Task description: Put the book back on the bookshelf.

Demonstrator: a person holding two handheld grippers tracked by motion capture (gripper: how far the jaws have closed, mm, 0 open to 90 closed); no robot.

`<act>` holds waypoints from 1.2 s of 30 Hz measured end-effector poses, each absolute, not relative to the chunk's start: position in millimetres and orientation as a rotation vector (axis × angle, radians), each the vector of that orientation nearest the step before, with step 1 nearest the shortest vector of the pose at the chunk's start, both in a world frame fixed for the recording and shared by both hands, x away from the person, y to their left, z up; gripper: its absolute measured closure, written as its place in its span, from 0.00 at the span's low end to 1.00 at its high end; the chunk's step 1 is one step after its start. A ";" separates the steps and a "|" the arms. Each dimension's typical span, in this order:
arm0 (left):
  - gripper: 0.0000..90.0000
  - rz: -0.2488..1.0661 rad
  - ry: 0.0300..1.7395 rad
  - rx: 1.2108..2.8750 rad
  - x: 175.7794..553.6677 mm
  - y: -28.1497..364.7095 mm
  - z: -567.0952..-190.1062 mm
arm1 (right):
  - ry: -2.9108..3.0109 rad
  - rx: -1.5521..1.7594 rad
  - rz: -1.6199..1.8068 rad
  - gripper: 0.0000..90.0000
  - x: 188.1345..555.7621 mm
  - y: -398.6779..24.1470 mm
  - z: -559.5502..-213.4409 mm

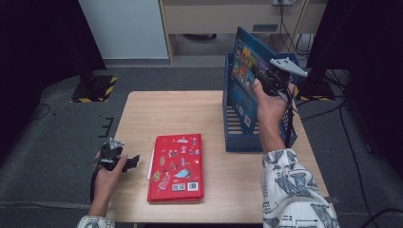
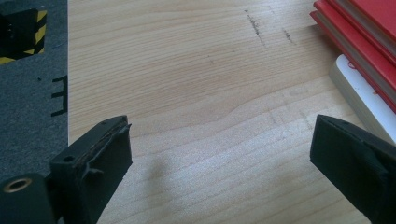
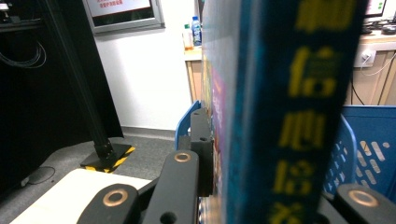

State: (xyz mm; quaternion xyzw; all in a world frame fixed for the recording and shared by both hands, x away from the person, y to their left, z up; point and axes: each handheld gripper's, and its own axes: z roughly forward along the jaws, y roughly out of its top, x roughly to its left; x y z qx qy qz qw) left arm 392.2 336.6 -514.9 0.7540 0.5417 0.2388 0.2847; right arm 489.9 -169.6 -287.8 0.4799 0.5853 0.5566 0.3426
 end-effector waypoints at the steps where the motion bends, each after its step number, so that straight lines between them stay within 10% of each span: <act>1: 0.05 0.638 1.449 2.015 392.1 336.8 -514.8 | 1.523 1.250 1.448 0.93 490.6 -169.0 -288.4; 36: 0.05 0.633 1.439 2.026 393.1 335.3 -515.5 | 1.507 1.253 1.451 0.93 507.9 -166.4 -317.9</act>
